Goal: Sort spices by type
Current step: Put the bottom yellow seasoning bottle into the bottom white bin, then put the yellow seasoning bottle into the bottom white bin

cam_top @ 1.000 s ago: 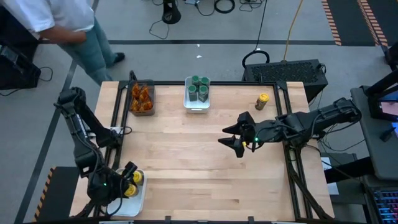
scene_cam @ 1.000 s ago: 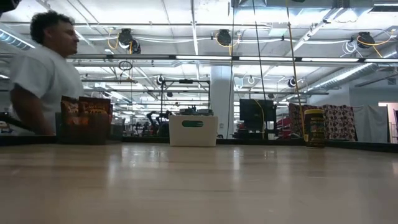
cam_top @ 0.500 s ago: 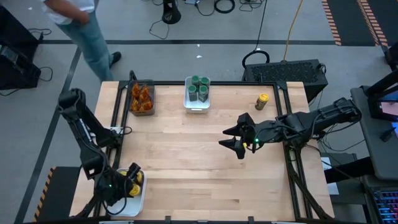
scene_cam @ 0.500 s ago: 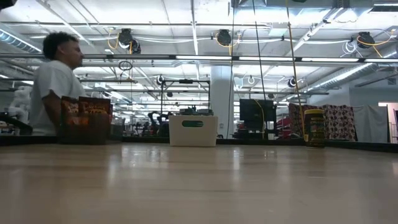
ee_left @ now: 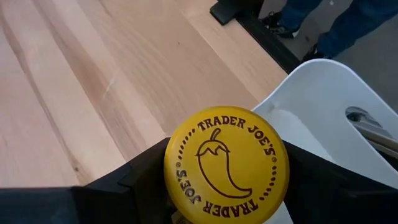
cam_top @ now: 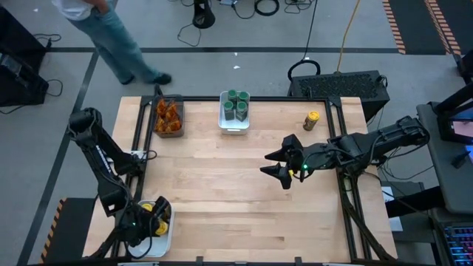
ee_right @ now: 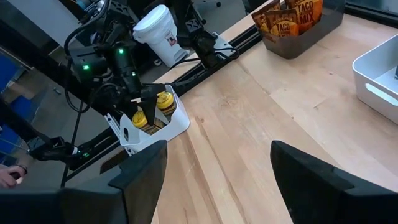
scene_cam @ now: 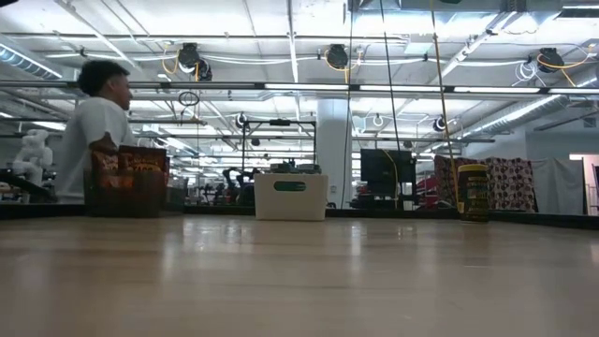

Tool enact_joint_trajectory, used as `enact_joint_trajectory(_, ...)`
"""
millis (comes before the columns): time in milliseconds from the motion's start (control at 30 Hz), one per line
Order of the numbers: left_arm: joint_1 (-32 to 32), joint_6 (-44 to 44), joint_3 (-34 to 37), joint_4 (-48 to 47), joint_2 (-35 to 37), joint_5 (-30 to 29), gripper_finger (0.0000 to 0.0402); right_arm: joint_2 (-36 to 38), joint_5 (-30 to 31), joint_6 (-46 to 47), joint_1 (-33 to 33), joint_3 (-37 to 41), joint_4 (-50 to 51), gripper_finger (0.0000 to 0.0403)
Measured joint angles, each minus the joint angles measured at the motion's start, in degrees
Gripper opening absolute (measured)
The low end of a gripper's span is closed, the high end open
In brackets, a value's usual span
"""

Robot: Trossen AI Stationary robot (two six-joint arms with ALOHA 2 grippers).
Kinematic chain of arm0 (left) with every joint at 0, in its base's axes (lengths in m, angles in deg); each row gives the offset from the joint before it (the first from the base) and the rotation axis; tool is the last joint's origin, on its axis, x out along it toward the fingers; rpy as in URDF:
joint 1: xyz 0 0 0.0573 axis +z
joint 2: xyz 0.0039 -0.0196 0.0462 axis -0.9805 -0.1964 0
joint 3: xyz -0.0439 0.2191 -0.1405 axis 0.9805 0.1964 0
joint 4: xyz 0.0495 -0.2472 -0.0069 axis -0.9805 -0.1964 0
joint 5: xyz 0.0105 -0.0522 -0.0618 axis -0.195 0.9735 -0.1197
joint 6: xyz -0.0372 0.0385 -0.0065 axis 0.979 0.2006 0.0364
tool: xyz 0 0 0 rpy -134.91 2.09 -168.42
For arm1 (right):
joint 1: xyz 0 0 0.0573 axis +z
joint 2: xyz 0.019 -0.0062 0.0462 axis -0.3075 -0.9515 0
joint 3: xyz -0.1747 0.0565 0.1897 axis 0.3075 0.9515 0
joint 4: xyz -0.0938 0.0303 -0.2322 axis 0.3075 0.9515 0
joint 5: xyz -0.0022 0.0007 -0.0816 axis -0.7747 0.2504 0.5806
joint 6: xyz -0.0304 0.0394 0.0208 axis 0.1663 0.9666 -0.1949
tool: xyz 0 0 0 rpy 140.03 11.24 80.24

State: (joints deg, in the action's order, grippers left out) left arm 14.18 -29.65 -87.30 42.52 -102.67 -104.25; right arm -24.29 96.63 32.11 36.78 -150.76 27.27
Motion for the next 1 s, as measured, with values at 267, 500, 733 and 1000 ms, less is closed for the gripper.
enact_joint_trajectory(267,0.3,0.0,0.0,-1.0,0.1,4.0,0.0311,0.0,0.0,-0.1,0.0,0.0,0.0,0.0267)
enact_joint_trajectory(500,1.4,-0.1,-0.1,-1.1,0.1,4.5,0.0322,0.0,0.0,-0.5,0.0,0.0,0.0,0.0267)
enact_joint_trajectory(733,2.4,-2.7,-2.6,-5.4,0.3,3.6,0.0323,0.0,0.1,-0.5,0.0,0.0,0.0,0.0267)
enact_joint_trajectory(1000,2.7,-7.4,-7.4,-7.7,0.3,2.8,0.0323,0.0,0.1,-0.2,0.0,0.0,0.0,0.0267)
